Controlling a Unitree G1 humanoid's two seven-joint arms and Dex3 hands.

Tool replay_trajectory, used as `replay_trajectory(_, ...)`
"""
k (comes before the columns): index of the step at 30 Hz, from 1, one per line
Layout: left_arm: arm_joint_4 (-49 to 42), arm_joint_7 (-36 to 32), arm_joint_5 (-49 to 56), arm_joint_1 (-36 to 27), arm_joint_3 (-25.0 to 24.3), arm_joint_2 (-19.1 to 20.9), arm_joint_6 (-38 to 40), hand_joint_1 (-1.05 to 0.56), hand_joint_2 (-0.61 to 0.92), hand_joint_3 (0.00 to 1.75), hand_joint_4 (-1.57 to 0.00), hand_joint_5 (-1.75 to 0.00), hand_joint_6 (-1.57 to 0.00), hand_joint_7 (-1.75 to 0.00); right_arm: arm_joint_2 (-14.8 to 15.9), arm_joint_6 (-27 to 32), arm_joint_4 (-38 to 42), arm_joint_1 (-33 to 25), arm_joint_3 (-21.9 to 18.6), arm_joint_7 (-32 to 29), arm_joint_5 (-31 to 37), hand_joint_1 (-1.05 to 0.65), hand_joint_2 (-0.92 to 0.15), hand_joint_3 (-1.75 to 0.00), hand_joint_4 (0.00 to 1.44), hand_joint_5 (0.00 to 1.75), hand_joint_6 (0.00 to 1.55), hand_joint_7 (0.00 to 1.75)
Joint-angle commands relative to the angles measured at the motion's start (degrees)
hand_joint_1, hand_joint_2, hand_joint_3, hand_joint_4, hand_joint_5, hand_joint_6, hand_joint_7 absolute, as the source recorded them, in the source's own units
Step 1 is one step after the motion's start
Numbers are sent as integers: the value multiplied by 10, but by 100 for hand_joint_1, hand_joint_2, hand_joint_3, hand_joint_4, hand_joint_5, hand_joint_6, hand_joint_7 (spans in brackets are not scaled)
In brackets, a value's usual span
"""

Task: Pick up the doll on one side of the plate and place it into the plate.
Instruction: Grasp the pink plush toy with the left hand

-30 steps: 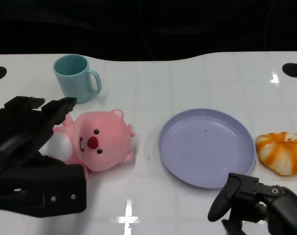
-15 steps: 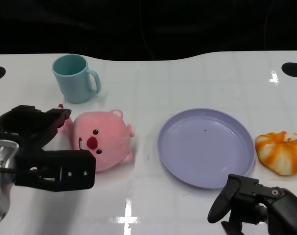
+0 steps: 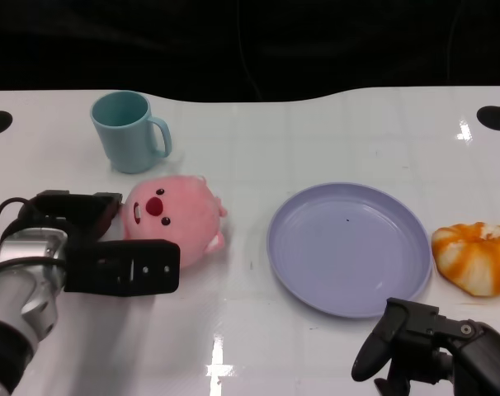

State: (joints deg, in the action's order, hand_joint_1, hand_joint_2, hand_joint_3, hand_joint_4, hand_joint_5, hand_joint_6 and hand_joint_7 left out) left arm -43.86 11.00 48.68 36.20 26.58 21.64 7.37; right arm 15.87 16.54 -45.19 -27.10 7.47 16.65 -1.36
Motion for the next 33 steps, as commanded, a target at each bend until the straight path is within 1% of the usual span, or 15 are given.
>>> replay_trajectory(1,-66,-3,-13,11,15,-25,-1,-69,92,6,-19,-19,-29,-3,4,3,-11,-4,-5,0,-6,-13,-62,-101,64,166,56,135)
replay_trajectory(7,-147,-25,-25,33,39,-56,-15,-61,92,7,-35,-13,-50,-4,5,4,-18,-10,-5,0,-5,-14,-62,-101,65,166,57,134)
replay_trajectory(9,-165,-38,-35,35,37,-64,-20,-56,92,7,-47,-13,-62,-4,5,5,-21,-12,-6,0,-5,-15,-62,-101,65,165,57,134)
replay_trajectory(13,-183,-93,-57,25,29,-69,-52,-39,92,2,-86,-16,-101,-8,5,6,-24,-14,-7,1,-6,-14,-61,-102,65,165,58,134)
replay_trajectory(14,-186,-105,-60,22,30,-68,-61,-36,92,3,-96,-21,-107,-10,6,6,-25,-14,-7,1,-5,-14,-61,-102,65,165,58,134)
replay_trajectory(16,-191,-125,-65,18,30,-68,-71,-32,92,3,-80,-92,-117,-15,6,8,-25,-14,-8,2,-6,-14,-60,-103,65,165,58,134)
replay_trajectory(17,-193,-133,-67,17,30,-68,-74,-28,92,8,-77,-141,-108,-56,6,8,-25,-13,-8,2,-6,-14,-60,-104,65,165,57,134)
replay_trajectory(18,-196,-142,-68,15,31,-67,-76,-26,92,11,-76,-157,-92,-94,6,8,-24,-12,-8,2,-6,-14,-60,-104,65,165,57,134)
replay_trajectory(19,-198,-148,-68,14,33,-67,-78,-25,92,17,-70,-159,-83,-96,7,8,-24,-11,-8,2,-5,-14,-60,-104,65,165,57,134)
replay_trajectory(21,-200,-159,-70,11,34,-65,-83,-26,92,28,-67,-163,-80,-82,7,8,-24,-10,-8,3,-2,-14,-59,-105,65,165,58,135)
replay_trajectory(22,-199,-168,-72,9,32,-63,-89,-26,92,30,-66,-169,-78,-92,7,8,-24,-10,-7,3,-2,-14,-59,-105,65,165,58,135)
replay_trajectory(25,-196,-200,-84,-1,23,-57,-115,-23,92,35,-75,-174,-61,-157,7,9,-24,-9,-7,2,-1,-14,-58,-106,66,165,58,135)
replay_trajectory(26,-189,-222,-93,-8,14,-55,-126,-22,91,34,-77,-174,-60,-166,6,11,-25,-9,-8,3,-4,-14,-58,-106,66,165,58,135)
replay_trajectory(28,-175,-263,-108,-20,-3,-50,-144,-20,90,35,-83,-175,-63,-172,4,14,-25,-9,-8,2,-8,-13,-59,-106,65,165,57,135)
replay_trajectory(33,-135,-312,-147,-42,-45,-39,-177,-16,63,87,-91,-175,-70,-175,3,13,-24,-8,-7,1,-6,-13,-59,-106,65,166,57,135)
